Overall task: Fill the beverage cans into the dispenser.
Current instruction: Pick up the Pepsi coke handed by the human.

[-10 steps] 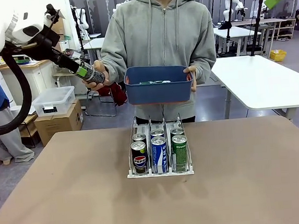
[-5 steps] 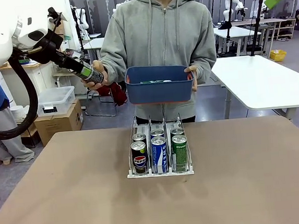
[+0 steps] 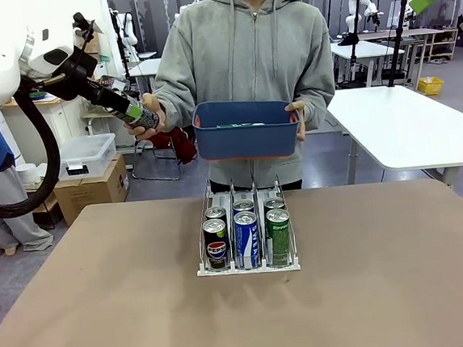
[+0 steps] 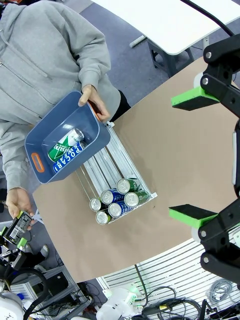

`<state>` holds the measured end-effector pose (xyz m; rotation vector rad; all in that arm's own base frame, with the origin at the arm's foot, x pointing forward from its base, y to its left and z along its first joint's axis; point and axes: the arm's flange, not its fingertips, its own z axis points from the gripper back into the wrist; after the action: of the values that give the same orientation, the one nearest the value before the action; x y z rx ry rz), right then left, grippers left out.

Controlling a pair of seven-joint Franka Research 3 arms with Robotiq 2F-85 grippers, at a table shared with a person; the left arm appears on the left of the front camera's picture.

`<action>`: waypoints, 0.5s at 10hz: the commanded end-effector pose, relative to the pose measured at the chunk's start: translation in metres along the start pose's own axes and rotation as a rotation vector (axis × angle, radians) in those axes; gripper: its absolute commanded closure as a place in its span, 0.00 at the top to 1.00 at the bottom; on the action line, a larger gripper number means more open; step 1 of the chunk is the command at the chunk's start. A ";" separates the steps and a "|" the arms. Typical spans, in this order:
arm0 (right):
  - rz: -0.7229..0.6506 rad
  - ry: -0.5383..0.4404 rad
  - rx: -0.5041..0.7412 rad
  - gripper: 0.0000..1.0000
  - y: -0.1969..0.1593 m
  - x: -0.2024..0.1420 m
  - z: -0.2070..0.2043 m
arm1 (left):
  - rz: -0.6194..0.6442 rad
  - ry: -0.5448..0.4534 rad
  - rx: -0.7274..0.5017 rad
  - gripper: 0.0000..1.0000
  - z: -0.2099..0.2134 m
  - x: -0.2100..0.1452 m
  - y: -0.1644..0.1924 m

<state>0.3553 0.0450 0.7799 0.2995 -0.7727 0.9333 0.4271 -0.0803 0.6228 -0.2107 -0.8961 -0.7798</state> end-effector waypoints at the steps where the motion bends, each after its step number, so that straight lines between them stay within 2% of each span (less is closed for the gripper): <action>1: 0.001 -0.005 0.011 1.00 -0.001 0.000 -0.001 | -0.019 0.007 -0.042 1.00 -0.006 -0.006 0.003; 2: 0.001 -0.005 0.011 1.00 -0.001 0.000 -0.001 | 0.000 0.000 0.000 1.00 0.000 0.000 0.000; 4: 0.001 -0.005 0.011 1.00 -0.001 0.000 -0.001 | 0.000 0.000 0.000 1.00 0.000 0.000 0.000; 5: 0.001 -0.005 0.011 1.00 -0.001 0.000 -0.001 | -0.003 0.004 -0.006 0.44 -0.001 0.000 -0.001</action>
<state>0.3553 0.0449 0.7799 0.2995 -0.7727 0.9333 0.4264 -0.0810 0.6229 -0.2131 -0.8925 -0.7856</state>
